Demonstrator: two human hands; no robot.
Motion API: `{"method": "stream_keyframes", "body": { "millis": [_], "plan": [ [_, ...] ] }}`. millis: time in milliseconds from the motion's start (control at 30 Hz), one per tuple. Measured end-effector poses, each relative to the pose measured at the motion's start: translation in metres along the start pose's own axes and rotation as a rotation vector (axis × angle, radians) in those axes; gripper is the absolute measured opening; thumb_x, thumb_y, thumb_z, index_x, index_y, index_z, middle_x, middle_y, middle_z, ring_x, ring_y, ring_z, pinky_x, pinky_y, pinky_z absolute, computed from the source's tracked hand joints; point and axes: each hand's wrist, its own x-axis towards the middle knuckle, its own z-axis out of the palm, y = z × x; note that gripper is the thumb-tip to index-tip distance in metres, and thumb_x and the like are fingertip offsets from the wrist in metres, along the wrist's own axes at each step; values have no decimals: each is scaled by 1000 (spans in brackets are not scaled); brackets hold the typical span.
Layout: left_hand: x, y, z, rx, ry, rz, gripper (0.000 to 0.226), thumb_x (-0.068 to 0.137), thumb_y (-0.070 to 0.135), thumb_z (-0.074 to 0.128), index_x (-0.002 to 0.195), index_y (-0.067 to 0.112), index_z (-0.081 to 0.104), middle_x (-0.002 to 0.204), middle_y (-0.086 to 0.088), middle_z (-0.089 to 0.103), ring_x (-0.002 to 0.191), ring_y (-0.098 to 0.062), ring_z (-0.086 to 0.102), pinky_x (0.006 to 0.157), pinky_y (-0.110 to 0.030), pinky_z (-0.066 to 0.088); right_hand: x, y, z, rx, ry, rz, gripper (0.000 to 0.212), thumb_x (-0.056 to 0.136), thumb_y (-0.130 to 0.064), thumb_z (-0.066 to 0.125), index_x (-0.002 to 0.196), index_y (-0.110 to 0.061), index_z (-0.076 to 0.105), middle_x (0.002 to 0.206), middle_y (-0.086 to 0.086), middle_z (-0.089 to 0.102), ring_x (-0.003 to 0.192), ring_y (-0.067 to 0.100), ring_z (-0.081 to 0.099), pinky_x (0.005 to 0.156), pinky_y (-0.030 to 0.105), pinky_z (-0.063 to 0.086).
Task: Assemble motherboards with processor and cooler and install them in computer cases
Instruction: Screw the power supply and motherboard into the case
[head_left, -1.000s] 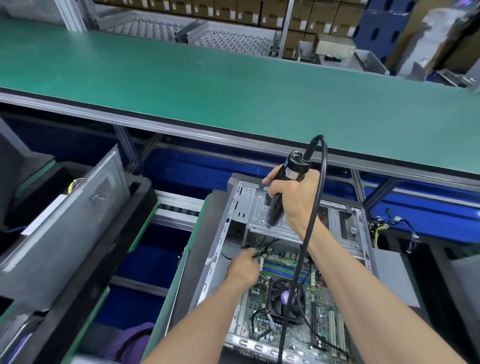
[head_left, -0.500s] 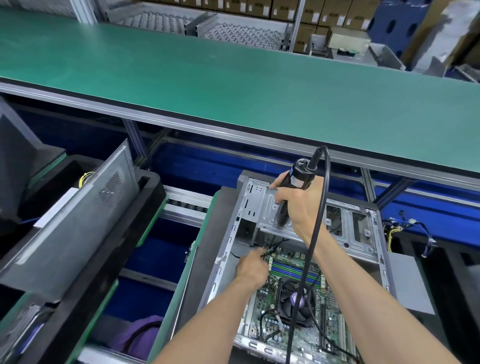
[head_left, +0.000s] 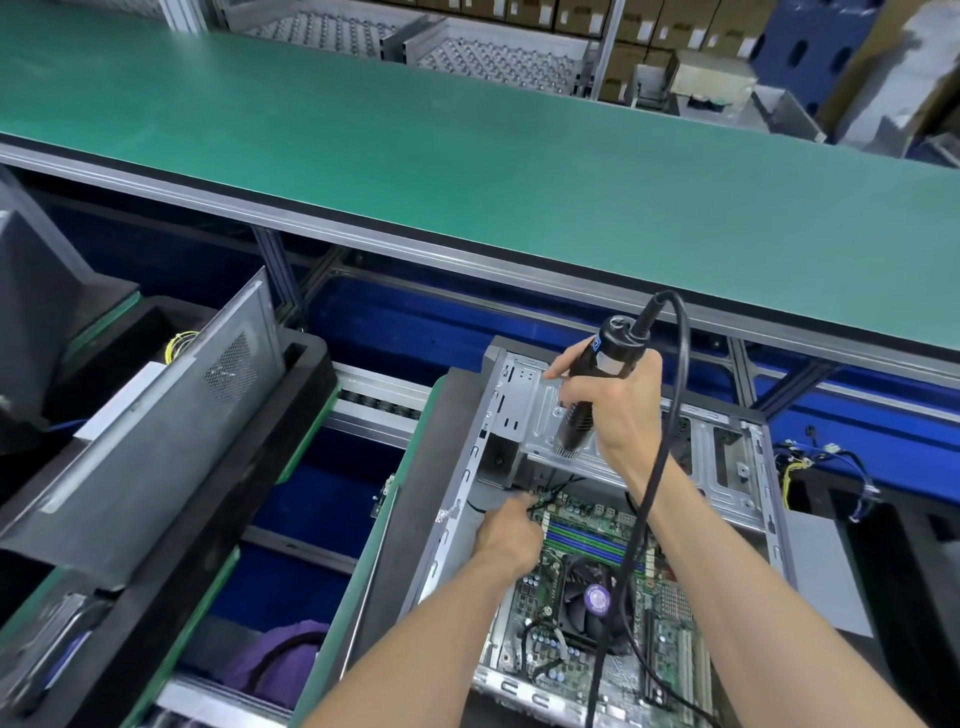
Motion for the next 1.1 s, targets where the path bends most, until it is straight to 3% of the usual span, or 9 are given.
{"method": "stream_keyframes", "body": {
  "millis": [100,267,400,567,667,800,867,967,1100],
  "plan": [
    [0,1,0,2,-10,-7,56,100,7,37,149,34,41,137,-9,58,108,-32,68,85,-36,57,-3,4,10,-3,121,26,23,53,3,61,61,-17,70,75,17,70,60,24,59,54,41,52],
    [-2,2,-1,0,-7,-14,59,98,4,36,149,34,40,143,-8,54,104,-29,69,84,-36,58,-2,1,3,-26,4,-40,24,51,6,62,61,-14,70,73,13,71,65,28,61,58,35,54],
    [-2,2,-3,-13,-5,-16,63,96,1,38,150,34,40,148,-7,51,95,-21,69,84,-34,59,1,2,2,10,86,-36,26,52,8,62,58,-16,70,72,11,71,72,33,64,62,39,54],
    [-3,3,-4,-18,-1,-17,63,97,1,38,150,34,39,149,-7,50,96,-18,66,87,-34,58,0,0,6,41,125,-39,28,53,10,61,56,-16,68,69,8,71,69,21,66,58,25,53],
    [-3,3,-5,-17,3,-9,62,97,2,39,150,34,40,147,-9,51,90,-15,63,78,-28,55,0,-1,5,67,122,-45,25,51,13,59,57,-11,65,66,4,71,65,11,65,56,19,50],
    [-2,3,-4,-16,6,-11,58,99,6,40,149,35,41,139,-9,57,79,-16,62,66,-28,52,1,0,4,76,112,-36,24,53,17,57,58,-6,63,65,0,70,65,12,62,52,20,48],
    [-2,3,-4,-20,2,-18,57,99,7,40,149,35,41,137,-8,57,78,-16,62,64,-28,52,0,1,5,53,113,-53,27,52,15,59,57,-11,66,67,2,71,66,15,63,55,22,49],
    [-4,3,-5,-14,-1,-26,58,98,7,40,149,35,42,140,-7,56,87,-19,65,73,-29,55,-1,3,8,-2,104,-80,27,51,10,61,57,-15,68,70,10,70,71,33,63,59,33,52],
    [-4,4,-5,-18,-3,-28,59,98,7,41,150,36,41,138,-6,57,76,-13,60,63,-25,49,0,6,9,3,111,-76,31,52,13,61,56,-17,68,70,13,70,72,40,61,59,33,51]
  ]
}}
